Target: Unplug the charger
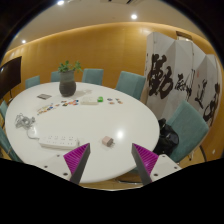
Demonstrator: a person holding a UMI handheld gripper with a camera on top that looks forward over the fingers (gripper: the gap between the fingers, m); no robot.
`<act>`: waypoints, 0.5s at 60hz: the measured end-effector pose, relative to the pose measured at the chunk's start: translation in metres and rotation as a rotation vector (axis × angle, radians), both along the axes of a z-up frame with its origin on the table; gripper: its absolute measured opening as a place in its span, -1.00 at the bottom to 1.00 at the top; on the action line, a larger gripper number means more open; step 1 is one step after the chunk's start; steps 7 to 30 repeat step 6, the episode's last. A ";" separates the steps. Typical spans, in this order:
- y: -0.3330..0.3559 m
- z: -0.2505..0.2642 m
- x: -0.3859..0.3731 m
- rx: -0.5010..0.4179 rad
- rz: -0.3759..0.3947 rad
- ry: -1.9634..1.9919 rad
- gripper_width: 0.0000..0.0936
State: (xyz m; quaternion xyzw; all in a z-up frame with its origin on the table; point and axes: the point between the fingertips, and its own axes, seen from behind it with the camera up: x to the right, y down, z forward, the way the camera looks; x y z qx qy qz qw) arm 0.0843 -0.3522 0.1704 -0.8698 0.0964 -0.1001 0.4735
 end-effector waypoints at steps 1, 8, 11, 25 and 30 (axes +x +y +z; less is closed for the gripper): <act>0.000 0.000 0.000 0.001 0.001 -0.001 0.85; -0.003 0.002 0.002 0.002 0.007 -0.003 0.86; -0.003 0.002 0.002 0.002 0.007 -0.003 0.86; -0.003 0.002 0.002 0.002 0.007 -0.003 0.86; -0.003 0.002 0.002 0.002 0.007 -0.003 0.86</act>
